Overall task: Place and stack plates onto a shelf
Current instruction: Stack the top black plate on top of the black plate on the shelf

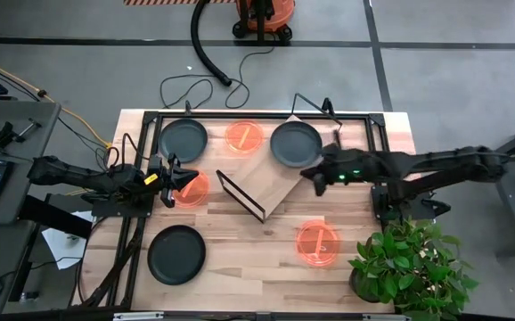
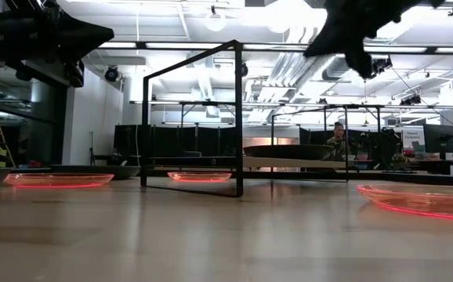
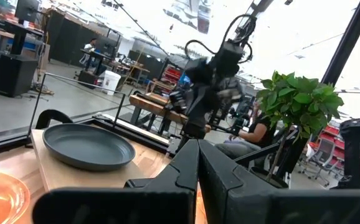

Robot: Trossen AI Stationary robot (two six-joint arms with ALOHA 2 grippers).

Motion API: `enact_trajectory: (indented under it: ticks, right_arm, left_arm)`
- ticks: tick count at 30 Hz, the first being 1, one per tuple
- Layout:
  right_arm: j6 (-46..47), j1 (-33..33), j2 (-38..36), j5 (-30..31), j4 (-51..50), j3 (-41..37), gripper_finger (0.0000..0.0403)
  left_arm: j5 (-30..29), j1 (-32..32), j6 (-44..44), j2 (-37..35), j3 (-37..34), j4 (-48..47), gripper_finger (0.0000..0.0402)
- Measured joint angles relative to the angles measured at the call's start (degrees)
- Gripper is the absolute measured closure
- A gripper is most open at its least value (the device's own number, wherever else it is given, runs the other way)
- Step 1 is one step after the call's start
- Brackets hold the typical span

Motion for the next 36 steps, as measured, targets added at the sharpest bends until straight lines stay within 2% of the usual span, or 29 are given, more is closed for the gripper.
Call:
enact_trajectory:
  ticks: [4,9,16,23,26,28,31,36]
  right_arm:
    - [-0.59,1.44,-7.46,2.63,7.64,-4.34,0.0403]
    - [-2.94,1.44,-11.97,3.07,8.32,-5.34,0.0403]
    - [-7.13,1.44,-12.39,2.45,8.29,-5.37,0.0403]
    - [-5.94,1.44,-12.32,2.41,8.46,-5.37,0.0403]
    - [-5.98,1.44,-12.32,2.41,9.26,-5.37,0.0403]
    - [-5.98,1.44,-12.32,2.39,9.67,-5.37,0.0403]
    - [-5.98,1.44,-12.32,2.39,9.86,-5.37,0.0403]
    - [-6.0,1.37,-12.32,2.39,9.77,-5.37,0.0403]
  left_arm:
    - [0.0,0.0,0.0,0.01,-0.01,0.01,0.0401]
    - [-0.11,0.0,0.0,0.0,0.0,0.04,0.0401]
    - [-0.11,0.02,-0.84,0.0,-0.01,0.66,0.0401]
    - [-0.84,0.06,-15.6,0.02,-0.01,3.43,0.0401]
    - [-4.27,0.95,-17.03,0.06,0.25,8.28,0.0401]
    - [-4.63,2.05,-15.7,0.6,2.9,7.74,0.0401]
    - [-5.51,4.89,-14.52,2.67,10.49,-1.61,0.0397]
    - [-5.53,13.55,-16.98,10.62,28.87,-34.72,0.0364]
